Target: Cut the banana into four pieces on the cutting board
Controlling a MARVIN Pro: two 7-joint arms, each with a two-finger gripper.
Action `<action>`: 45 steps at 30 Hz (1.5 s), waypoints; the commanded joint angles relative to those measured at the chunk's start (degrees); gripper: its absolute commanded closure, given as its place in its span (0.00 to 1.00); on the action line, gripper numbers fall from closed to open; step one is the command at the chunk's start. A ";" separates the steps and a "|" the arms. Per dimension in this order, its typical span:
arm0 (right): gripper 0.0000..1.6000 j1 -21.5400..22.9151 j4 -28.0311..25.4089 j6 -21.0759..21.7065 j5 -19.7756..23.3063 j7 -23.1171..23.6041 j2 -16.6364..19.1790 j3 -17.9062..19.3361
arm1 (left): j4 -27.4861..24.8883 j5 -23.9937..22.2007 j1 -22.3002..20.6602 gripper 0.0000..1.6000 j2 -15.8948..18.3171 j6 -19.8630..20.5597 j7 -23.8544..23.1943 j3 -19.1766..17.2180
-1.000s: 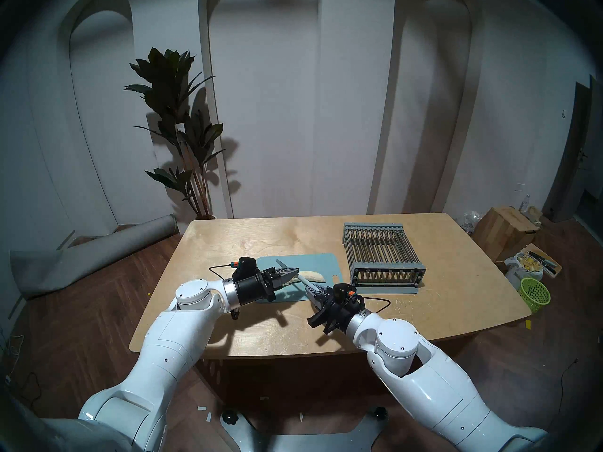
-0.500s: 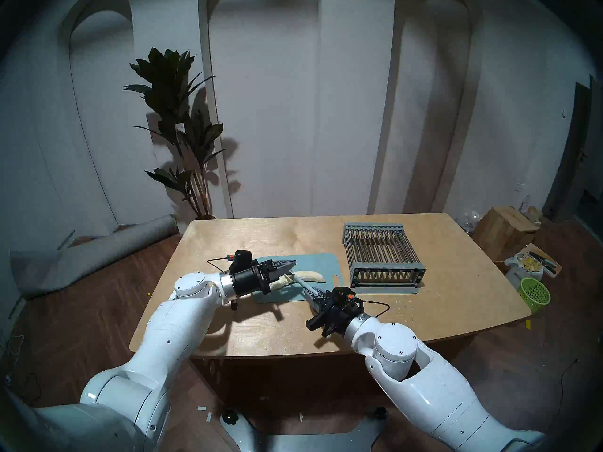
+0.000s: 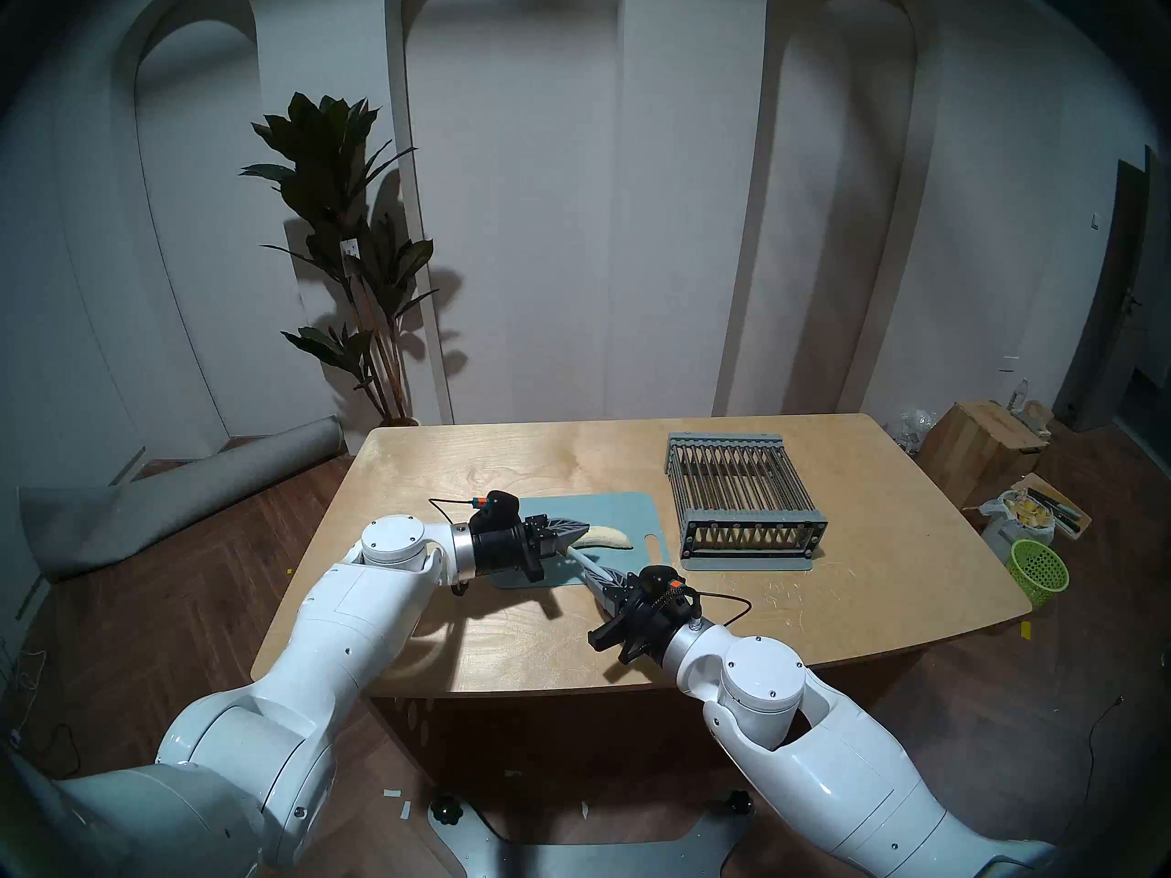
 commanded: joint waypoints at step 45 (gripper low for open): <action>1.00 0.29 -3.19 2.17 1.63 -3.39 0.35 2.23 | -1.78 -9.62 -1.21 1.00 0.21 -4.93 6.30 -6.06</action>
